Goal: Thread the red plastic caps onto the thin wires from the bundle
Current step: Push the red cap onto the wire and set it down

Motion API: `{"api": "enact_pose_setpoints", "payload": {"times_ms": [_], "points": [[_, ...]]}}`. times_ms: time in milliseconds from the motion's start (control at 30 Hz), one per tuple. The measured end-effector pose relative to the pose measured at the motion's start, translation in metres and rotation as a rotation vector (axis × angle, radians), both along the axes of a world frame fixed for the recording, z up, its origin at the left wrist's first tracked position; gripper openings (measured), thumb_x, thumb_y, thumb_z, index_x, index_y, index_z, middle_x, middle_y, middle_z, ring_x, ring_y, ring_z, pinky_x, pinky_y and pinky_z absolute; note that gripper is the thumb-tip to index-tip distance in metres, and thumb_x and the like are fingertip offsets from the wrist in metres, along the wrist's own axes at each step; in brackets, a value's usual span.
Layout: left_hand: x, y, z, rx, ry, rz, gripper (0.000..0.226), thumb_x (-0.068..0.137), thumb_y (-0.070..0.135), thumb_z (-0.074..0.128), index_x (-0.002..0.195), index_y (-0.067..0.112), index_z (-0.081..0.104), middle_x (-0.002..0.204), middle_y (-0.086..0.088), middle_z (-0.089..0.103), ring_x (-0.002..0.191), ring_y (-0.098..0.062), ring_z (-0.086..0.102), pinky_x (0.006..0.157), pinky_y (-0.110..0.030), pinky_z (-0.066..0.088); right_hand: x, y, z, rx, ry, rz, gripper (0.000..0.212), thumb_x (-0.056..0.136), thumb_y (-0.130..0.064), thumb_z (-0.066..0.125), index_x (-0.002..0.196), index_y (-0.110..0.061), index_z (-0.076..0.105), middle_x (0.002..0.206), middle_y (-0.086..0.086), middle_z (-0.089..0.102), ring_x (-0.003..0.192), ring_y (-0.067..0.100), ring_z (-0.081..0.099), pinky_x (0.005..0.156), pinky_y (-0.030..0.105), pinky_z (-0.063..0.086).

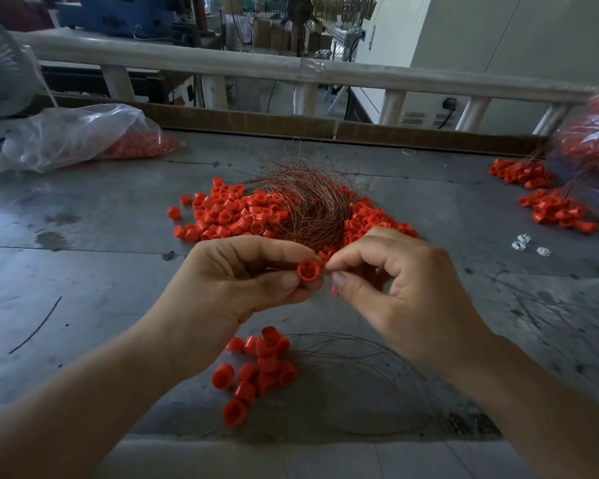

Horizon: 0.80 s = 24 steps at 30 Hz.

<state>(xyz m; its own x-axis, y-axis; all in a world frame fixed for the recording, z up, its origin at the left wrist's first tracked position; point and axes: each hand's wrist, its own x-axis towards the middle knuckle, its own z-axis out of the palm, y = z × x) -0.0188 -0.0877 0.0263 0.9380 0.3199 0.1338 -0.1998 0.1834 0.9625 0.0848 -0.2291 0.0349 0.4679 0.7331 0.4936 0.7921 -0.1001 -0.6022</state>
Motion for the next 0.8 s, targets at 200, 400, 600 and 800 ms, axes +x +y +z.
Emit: {"api": "enact_pose_setpoints", "payload": {"times_ms": [200,400,600,800], "points": [[0.0002,0.0001,0.0003,-0.038,0.023,-0.012,0.029,0.059,-0.001,0.058,0.078,0.012,0.075,0.073,-0.008,0.072,0.069,-0.015,0.07,0.059,-0.017,0.053,0.0009,-0.0015,0.0006,0.001,0.164,0.045,0.014,0.08,-0.007,0.063,0.08,-0.02,0.068,0.068,-0.011,0.06,0.067,0.003,0.058,0.059,0.01,0.043],[-0.0004,-0.0001,0.0012,-0.038,0.03,-0.023,0.028,0.055,0.002,0.062,0.076,0.013,0.076,0.074,-0.008,0.073,0.07,-0.014,0.07,0.06,-0.017,0.053,0.0015,-0.0022,0.0036,0.011,0.264,0.058,0.022,0.078,-0.001,0.065,0.075,-0.023,0.063,0.067,-0.003,0.063,0.063,0.009,0.06,0.059,0.022,0.051],[-0.0004,-0.001,0.0018,-0.048,0.04,-0.029,0.026,0.054,0.006,0.065,0.077,0.014,0.076,0.075,-0.008,0.073,0.071,-0.015,0.071,0.06,-0.016,0.053,-0.0001,-0.0021,0.0041,-0.011,0.187,0.043,0.019,0.077,-0.002,0.067,0.076,-0.021,0.066,0.07,-0.007,0.063,0.066,0.006,0.06,0.059,0.013,0.046],[-0.001,-0.0001,0.0009,-0.063,0.039,-0.041,0.027,0.052,0.011,0.067,0.077,0.014,0.076,0.077,-0.009,0.073,0.073,-0.016,0.071,0.062,-0.017,0.054,-0.0009,-0.0045,0.0042,-0.01,0.184,0.04,0.02,0.077,0.0,0.067,0.075,-0.02,0.066,0.069,-0.007,0.063,0.066,0.006,0.059,0.058,0.012,0.046]]}}
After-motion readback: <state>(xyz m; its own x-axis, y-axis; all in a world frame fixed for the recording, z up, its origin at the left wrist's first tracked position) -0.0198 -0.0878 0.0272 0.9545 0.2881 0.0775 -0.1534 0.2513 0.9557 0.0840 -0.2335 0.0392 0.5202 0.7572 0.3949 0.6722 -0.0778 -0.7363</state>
